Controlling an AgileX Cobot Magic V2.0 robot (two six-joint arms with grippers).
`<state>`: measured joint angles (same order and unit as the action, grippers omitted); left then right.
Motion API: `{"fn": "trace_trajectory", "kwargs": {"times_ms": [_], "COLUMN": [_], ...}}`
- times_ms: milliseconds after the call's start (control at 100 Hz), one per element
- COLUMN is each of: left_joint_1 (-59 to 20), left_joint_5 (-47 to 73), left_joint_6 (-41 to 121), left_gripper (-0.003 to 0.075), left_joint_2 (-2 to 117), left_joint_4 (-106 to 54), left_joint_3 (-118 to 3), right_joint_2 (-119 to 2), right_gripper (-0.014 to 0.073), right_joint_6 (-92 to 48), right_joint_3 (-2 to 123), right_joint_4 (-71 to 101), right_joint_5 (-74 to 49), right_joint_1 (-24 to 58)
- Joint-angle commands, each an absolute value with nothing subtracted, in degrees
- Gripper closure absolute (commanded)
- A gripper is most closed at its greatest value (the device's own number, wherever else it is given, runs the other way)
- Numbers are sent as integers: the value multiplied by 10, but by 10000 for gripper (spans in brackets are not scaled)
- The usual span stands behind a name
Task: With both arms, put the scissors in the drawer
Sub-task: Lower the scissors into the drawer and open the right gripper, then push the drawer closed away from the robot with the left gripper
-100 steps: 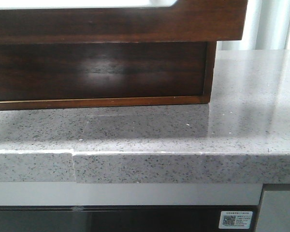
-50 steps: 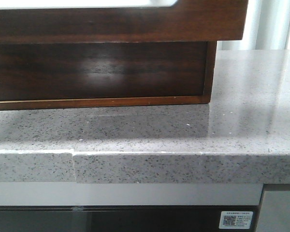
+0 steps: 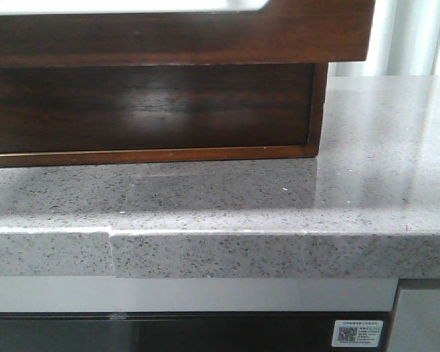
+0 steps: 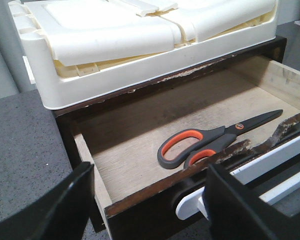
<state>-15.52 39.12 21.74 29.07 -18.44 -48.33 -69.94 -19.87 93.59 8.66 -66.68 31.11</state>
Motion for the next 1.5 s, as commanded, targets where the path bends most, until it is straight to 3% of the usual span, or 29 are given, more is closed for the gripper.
{"fn": "trace_trajectory", "kwargs": {"times_ms": [0, 350, 570, 670, 820, 960, 1400, 1490], "left_joint_1": [-159, -159, -159, -159, -159, -159, -159, -148], "left_joint_5": [343, 341, 341, 341, 341, 348, 350, 324], "left_joint_6": [216, 216, 216, 216, 216, 215, 215, 197], "left_gripper": [282, 282, 286, 357, 566, 739, 741, 741], "left_joint_2": [298, 298, 298, 298, 298, 298, 295, 276], "left_joint_4": [-194, -194, -194, -194, -194, -196, -196, -132], "left_joint_3": [-502, -502, -502, -502, -502, -502, -499, -473], "right_joint_2": [-643, -416, -356, -356, -358, -358, -358, -358], "right_gripper": [403, 403, 407, 465, 662, 662, 662, 662], "right_joint_6": [-162, -126, -126, -126, -126, -126, -126, -126], "right_joint_3": [890, 552, 478, 478, 478, 478, 478, 478], "right_joint_4": [86, 85, 85, 85, 85, 85, 85, 85], "right_joint_5": [-609, -355, -325, -330, -330, -345, -348, -348], "right_joint_1": [310, 310, 310, 310, 310, 310, 310, 310]}}
